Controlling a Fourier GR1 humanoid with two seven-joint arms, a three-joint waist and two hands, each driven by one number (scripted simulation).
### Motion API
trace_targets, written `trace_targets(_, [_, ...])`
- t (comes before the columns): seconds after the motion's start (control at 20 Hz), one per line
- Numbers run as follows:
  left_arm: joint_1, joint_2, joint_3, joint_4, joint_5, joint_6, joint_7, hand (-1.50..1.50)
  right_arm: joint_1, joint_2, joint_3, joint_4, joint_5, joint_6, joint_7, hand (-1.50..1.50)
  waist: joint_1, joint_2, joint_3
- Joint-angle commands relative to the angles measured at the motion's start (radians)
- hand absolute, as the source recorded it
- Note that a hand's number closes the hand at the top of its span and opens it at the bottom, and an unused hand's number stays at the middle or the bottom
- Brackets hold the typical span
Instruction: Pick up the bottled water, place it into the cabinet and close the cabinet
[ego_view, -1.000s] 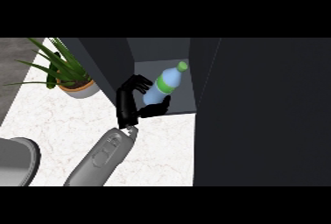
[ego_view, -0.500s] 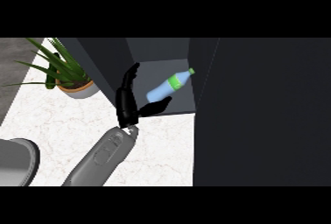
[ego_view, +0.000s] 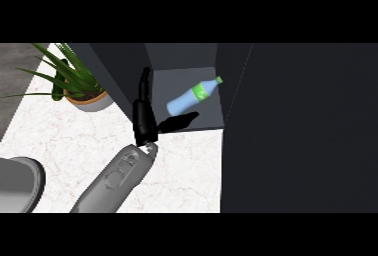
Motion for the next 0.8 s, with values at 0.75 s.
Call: trace_targets(0.75, [-0.145,-0.004,0.299,0.195,0.3,-0.595,-0.45,-1.5,0.067,-0.014,0.001,-0.043,0.023,-0.04,-0.012,-1.5,0.057,0.009,-0.008])
